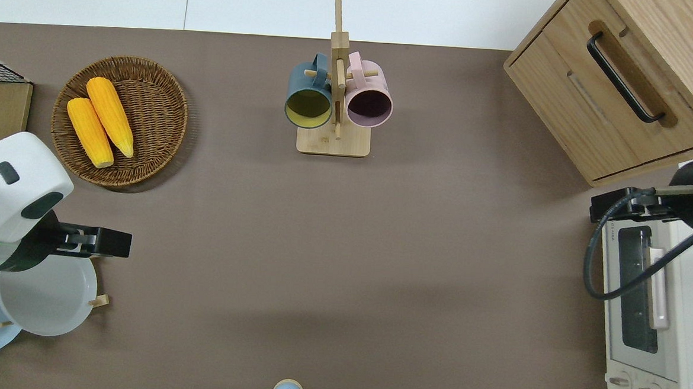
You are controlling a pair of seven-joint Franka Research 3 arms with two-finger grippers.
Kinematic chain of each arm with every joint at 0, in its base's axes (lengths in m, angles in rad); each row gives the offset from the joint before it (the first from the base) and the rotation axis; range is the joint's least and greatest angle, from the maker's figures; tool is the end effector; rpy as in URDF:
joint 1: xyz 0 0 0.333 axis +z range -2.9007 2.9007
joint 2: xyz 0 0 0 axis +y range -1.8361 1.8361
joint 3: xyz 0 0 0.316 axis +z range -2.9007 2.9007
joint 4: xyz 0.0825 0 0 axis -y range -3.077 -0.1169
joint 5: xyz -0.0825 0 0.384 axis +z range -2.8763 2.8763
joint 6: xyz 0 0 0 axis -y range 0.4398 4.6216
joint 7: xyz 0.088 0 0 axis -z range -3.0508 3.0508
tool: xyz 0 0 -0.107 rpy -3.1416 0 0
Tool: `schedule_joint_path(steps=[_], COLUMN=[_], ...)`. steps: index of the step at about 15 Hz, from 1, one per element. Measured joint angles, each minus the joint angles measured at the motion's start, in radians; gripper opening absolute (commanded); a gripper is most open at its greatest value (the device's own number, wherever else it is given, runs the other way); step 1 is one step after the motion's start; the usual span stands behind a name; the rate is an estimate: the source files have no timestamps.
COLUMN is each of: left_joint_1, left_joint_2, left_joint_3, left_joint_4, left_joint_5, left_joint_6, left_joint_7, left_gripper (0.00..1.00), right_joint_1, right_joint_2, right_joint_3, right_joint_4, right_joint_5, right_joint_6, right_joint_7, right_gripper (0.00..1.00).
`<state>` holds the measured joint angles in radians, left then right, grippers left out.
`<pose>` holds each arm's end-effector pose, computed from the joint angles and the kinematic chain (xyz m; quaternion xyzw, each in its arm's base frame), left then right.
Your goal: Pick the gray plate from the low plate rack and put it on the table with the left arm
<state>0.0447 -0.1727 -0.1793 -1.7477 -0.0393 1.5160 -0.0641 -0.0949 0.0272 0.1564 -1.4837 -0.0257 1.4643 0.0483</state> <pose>0.4876 -0.0782 0.6258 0.9989 -0.0339 -0.0311 0.0013 0.5515 0.0296 0.6412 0.9997 0.0055 -0.0225 0.0119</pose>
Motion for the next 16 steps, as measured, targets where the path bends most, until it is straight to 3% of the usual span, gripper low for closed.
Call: schedule_joint_path(steps=[8, 13, 16], left_joint_1=[0.001, 0.007, 0.017], left_joint_2=[0.005, 0.005, 0.008], left_joint_3=[0.01, 0.088, 0.157], left_joint_4=[0.0, -0.001, -0.004], left_joint_5=[0.004, 0.027, 0.055], left_joint_6=[-0.001, -0.003, -0.004], left_joint_7=[0.0, 0.089, 0.2], left_gripper=[1.0, 1.0, 1.0], right_joint_1=[0.0, 0.0, 0.0], right_joint_2=[0.0, 0.0, 0.0], right_joint_3=[0.0, 0.0, 0.0], right_joint_4=[0.0, 0.0, 0.0], right_joint_5=[0.0, 0.0, 0.0], right_joint_6=[0.0, 0.0, 0.0], right_joint_7=[0.0, 0.0, 0.0], right_gripper=[0.983, 0.983, 0.983])
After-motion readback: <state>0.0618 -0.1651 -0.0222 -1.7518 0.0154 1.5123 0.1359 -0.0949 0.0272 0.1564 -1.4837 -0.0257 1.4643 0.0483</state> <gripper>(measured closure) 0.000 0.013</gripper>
